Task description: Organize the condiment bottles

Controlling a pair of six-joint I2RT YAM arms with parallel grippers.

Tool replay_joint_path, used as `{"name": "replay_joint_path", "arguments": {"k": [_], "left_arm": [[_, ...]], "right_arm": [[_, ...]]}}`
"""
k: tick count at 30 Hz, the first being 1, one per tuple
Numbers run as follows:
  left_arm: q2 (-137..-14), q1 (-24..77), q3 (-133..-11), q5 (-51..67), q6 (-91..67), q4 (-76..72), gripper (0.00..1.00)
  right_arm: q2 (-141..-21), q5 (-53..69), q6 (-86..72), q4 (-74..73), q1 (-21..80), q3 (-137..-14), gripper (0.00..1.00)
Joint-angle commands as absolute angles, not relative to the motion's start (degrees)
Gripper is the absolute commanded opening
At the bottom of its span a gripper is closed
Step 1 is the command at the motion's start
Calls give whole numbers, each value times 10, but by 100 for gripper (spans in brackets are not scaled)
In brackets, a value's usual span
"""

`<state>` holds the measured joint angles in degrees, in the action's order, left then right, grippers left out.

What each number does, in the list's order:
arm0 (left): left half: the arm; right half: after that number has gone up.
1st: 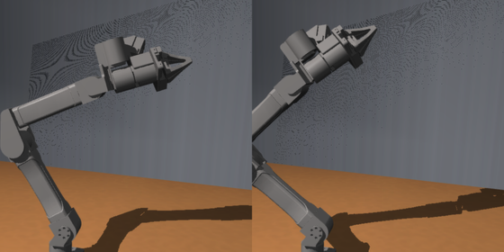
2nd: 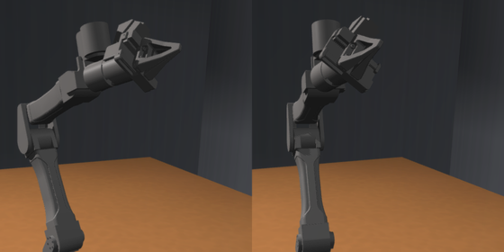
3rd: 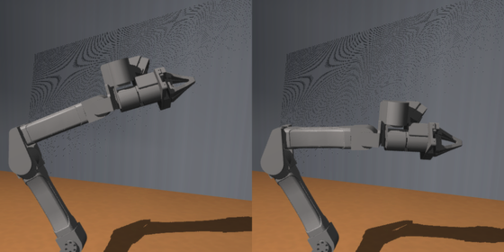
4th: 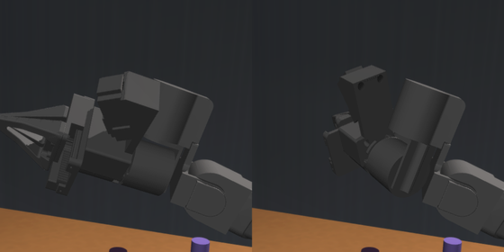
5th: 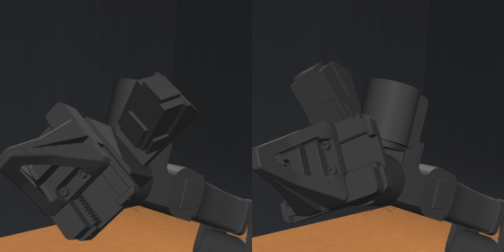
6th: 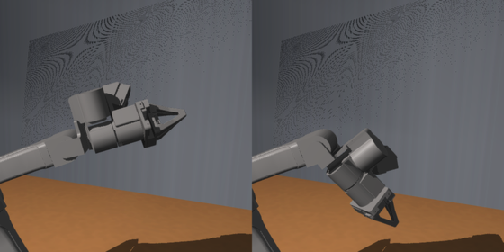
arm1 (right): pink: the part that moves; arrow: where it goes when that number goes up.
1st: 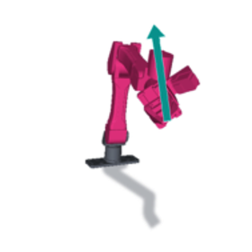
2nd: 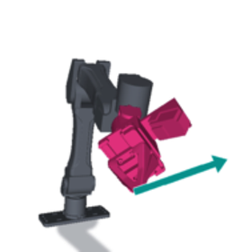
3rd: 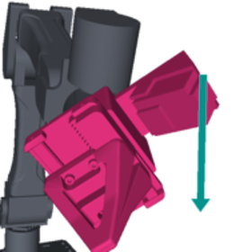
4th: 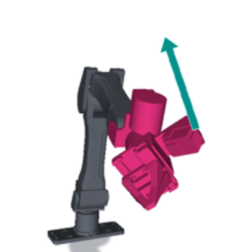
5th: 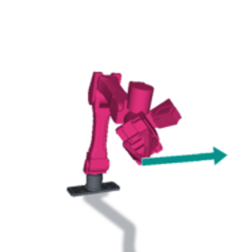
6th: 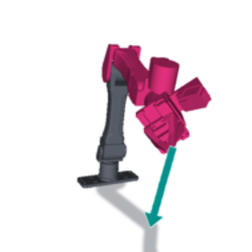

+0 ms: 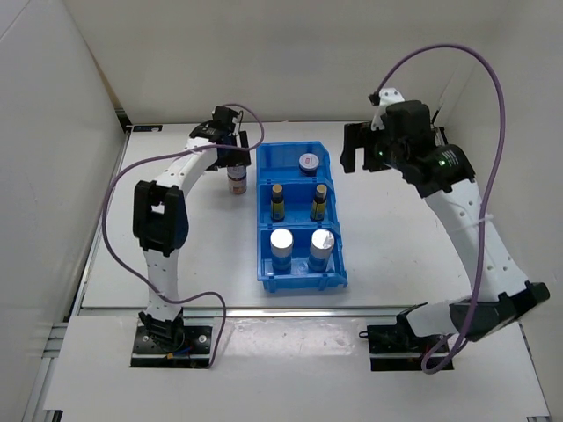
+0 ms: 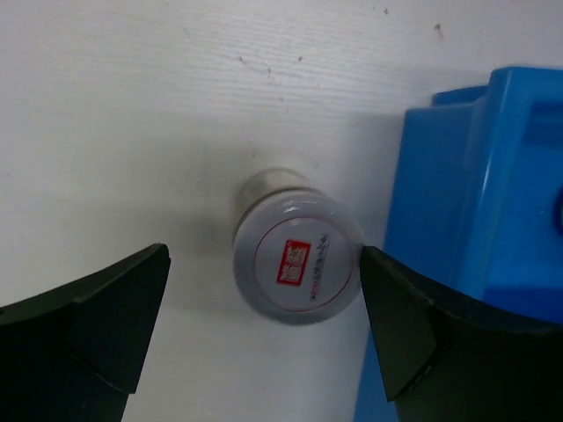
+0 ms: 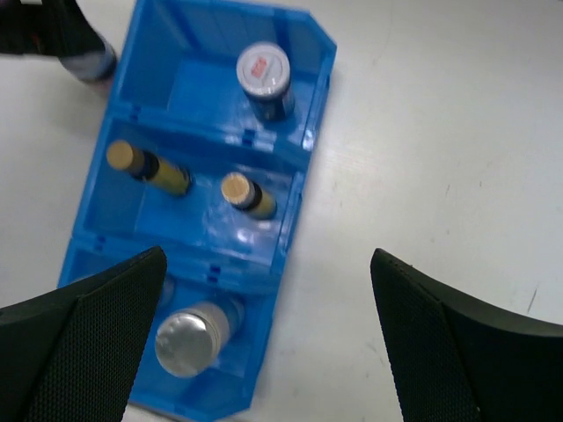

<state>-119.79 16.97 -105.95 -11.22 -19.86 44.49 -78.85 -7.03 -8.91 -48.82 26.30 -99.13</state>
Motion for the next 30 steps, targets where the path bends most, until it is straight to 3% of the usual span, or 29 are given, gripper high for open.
{"name": "replay_joint_path", "arguments": {"k": [1,10,13,14,16,17,20,24,30], "left_arm": [[-1209,168,-1083,-104,-202,449,99],[-1242,168,-1065,-120,-208,437,97],[-1235,163,-1059,-120,-208,437,80],[-1224,163,-1054,-120,-208,437,66],[-1209,163,-1054,-120,-208,437,53],[-1192,163,-1061,-120,-208,437,41],[-1165,168,-1105,-154,-214,466,27],[-1144,190,-1215,-166,-214,516,24],[-1195,214,-1382,-62,-198,529,20]], "right_arm": [[-731,-59,-98,-511,262,-953,100],[-684,-98,-76,-555,262,-936,100],[-673,-98,-76,-555,262,-924,100],[-673,-98,-76,-555,262,-924,100],[-666,-98,-76,-561,262,-918,100],[-659,-98,-76,-561,262,-918,100],[-649,-92,-81,-561,262,-913,100],[-629,-87,-86,-578,262,-908,100],[-588,-82,-104,-592,262,-860,100]]}}
